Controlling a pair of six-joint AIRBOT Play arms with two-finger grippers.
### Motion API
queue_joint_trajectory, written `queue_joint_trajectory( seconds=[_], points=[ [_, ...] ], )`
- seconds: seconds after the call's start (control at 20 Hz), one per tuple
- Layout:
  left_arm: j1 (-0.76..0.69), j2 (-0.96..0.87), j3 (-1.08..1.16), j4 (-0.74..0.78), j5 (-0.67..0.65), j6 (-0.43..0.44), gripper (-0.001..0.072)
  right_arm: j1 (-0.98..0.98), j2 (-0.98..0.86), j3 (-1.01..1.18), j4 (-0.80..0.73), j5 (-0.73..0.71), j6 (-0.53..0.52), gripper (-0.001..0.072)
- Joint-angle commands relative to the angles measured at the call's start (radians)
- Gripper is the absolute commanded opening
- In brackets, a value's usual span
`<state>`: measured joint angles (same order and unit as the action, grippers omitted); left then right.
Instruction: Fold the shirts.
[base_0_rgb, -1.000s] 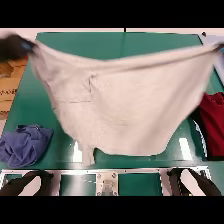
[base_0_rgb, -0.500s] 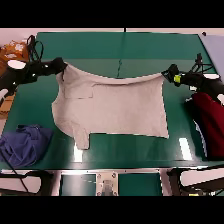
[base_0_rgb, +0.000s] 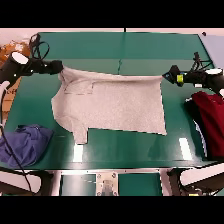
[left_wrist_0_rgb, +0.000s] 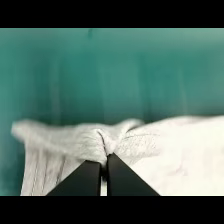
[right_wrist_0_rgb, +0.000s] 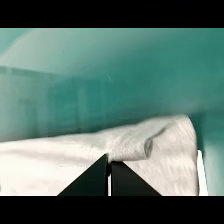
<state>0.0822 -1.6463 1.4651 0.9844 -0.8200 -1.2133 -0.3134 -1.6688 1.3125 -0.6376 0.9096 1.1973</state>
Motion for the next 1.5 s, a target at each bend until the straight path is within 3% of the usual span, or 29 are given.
queue_joint_trajectory(
  seconds=[0.0, 0.45, 0.55, 0.6, 0.65, 0.7, 0.75, 0.8, 0.9, 0.95, 1.05, 1.1, 1.2, 1.45],
  points=[
    [0.015, -0.025, -0.018, 0.160, -0.166, -0.051, 0.0021, -0.012, 0.066, -0.135, -0.146, 0.042, 0.041, 0.0009],
    [0.012, -0.070, -0.036, 0.193, -0.229, -0.054, 0.0021, -0.011, 0.089, -0.306, -0.158, 0.045, 0.041, 0.0010],
    [0.010, -0.069, -0.034, 0.108, -0.228, -0.036, 0.0023, -0.010, 0.089, -0.300, -0.121, 0.047, 0.033, 0.0012],
    [0.010, -0.069, -0.033, 0.049, -0.228, -0.014, 0.0025, -0.010, 0.089, -0.290, -0.094, 0.066, 0.029, 0.0048],
    [0.010, -0.069, -0.029, 0.016, -0.237, -0.008, 0.0153, -0.012, 0.090, -0.268, -0.085, 0.099, 0.029, 0.0303],
    [0.010, -0.069, -0.015, 0.011, -0.272, -0.013, 0.0562, -0.019, 0.093, -0.238, -0.095, 0.146, 0.031, 0.0407],
    [0.016, -0.069, 0.004, 0.013, -0.318, -0.029, 0.0632, -0.036, 0.099, -0.203, -0.116, 0.211, 0.056, 0.0338],
    [0.029, -0.068, 0.033, 0.015, -0.384, -0.050, 0.0632, -0.058, 0.110, -0.177, -0.142, 0.261, 0.080, 0.0281],
    [0.069, -0.067, 0.095, 0.015, -0.526, -0.099, 0.0630, -0.116, 0.161, -0.169, -0.200, 0.327, 0.121, 0.0256],
    [0.091, -0.067, 0.116, 0.014, -0.596, -0.107, 0.0529, -0.143, 0.195, -0.174, -0.266, 0.354, 0.146, 0.0221],
    [0.120, -0.056, 0.109, 0.016, -0.710, -0.106, 0.0224, -0.192, 0.285, -0.232, -0.374, 0.388, 0.199, 0.0158],
    [0.126, -0.042, 0.093, 0.015, -0.758, -0.101, 0.0027, -0.211, 0.343, -0.289, -0.388, 0.392, 0.206, 0.0012],
    [0.125, 0.019, 0.018, 0.018, -0.757, -0.103, 0.0021, -0.223, 0.470, -0.427, -0.392, 0.389, 0.207, 0.0012],
    [0.125, 0.395, -0.386, 0.072, -0.581, -0.144, 0.0021, -0.222, 0.878, -0.840, -0.377, 0.357, 0.288, 0.0014]
  ],
)
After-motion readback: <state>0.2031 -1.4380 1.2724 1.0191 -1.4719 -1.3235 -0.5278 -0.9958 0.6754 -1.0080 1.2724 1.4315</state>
